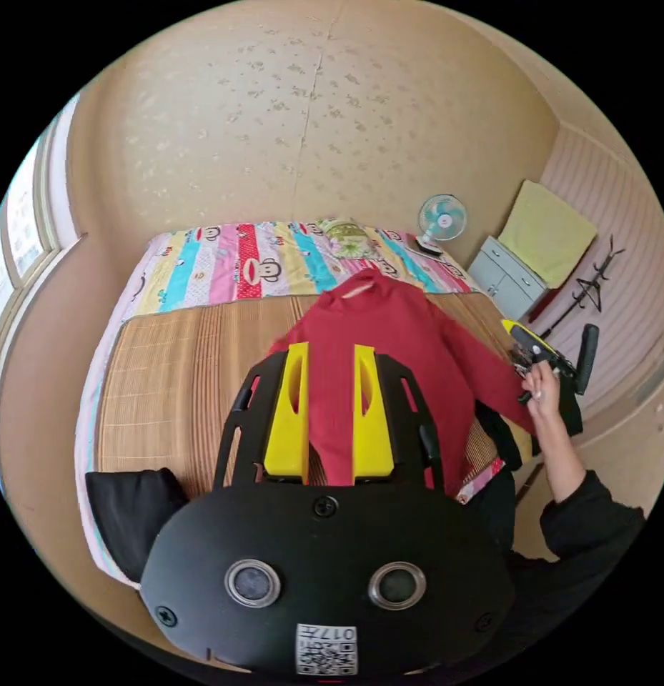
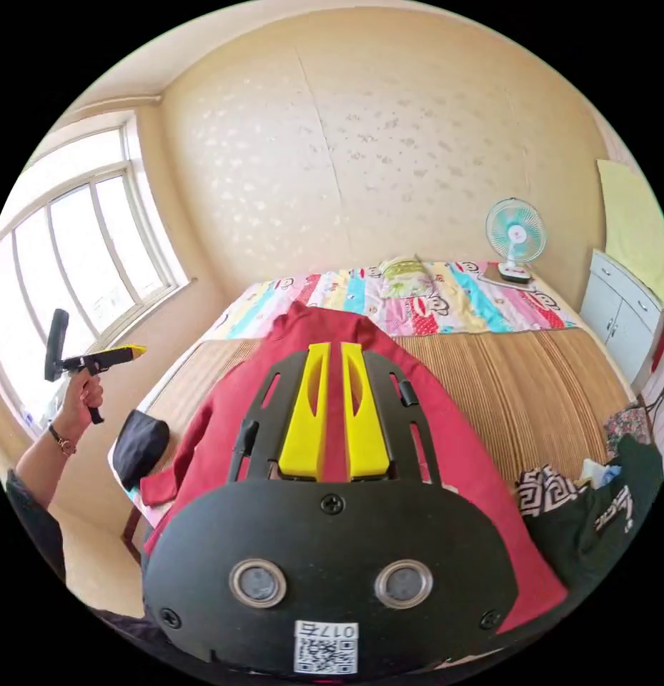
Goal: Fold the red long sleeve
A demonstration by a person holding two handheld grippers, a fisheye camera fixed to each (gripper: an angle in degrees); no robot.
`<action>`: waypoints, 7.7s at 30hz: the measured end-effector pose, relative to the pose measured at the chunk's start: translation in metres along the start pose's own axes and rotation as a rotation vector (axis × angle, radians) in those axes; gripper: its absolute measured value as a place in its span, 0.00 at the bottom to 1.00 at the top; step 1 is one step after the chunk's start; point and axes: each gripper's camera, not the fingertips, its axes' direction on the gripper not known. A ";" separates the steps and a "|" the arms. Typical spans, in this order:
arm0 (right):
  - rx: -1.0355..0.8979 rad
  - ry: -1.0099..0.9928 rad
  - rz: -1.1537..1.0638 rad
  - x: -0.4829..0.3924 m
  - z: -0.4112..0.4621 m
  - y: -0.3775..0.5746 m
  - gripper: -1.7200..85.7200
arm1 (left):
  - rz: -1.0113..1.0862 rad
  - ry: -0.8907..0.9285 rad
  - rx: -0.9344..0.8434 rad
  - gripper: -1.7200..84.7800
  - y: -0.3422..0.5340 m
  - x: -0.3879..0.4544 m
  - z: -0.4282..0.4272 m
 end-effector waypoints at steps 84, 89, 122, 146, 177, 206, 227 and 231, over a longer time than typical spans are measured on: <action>-0.441 -0.725 0.192 0.140 0.142 0.319 0.02 | -1.362 -0.012 0.492 0.07 0.595 -0.288 -0.256; -0.438 -0.737 0.194 0.143 0.138 0.322 0.02 | -1.082 -0.083 0.624 0.07 0.509 -0.247 -0.323; -0.437 -0.742 0.202 0.106 0.133 0.321 0.02 | -0.559 0.045 -0.228 0.10 0.386 -0.057 0.068; -0.367 0.188 0.023 0.088 -0.007 0.297 0.16 | -0.656 -0.103 -0.172 0.09 0.440 -0.092 0.000; 0.158 -0.528 0.220 0.101 -0.129 0.068 0.06 | -0.735 0.156 0.065 0.08 0.480 -0.146 -0.058; -0.708 0.150 -0.068 -0.052 0.165 0.307 0.04 | -0.441 -0.121 -0.472 0.01 0.278 -0.143 0.139; -0.422 -0.032 0.200 0.051 0.221 0.258 0.03 | -0.418 0.006 0.230 0.02 0.286 -0.184 0.083; -0.420 -0.022 0.192 0.054 0.216 0.258 0.03 | -0.483 -0.040 0.192 0.08 0.345 -0.184 0.023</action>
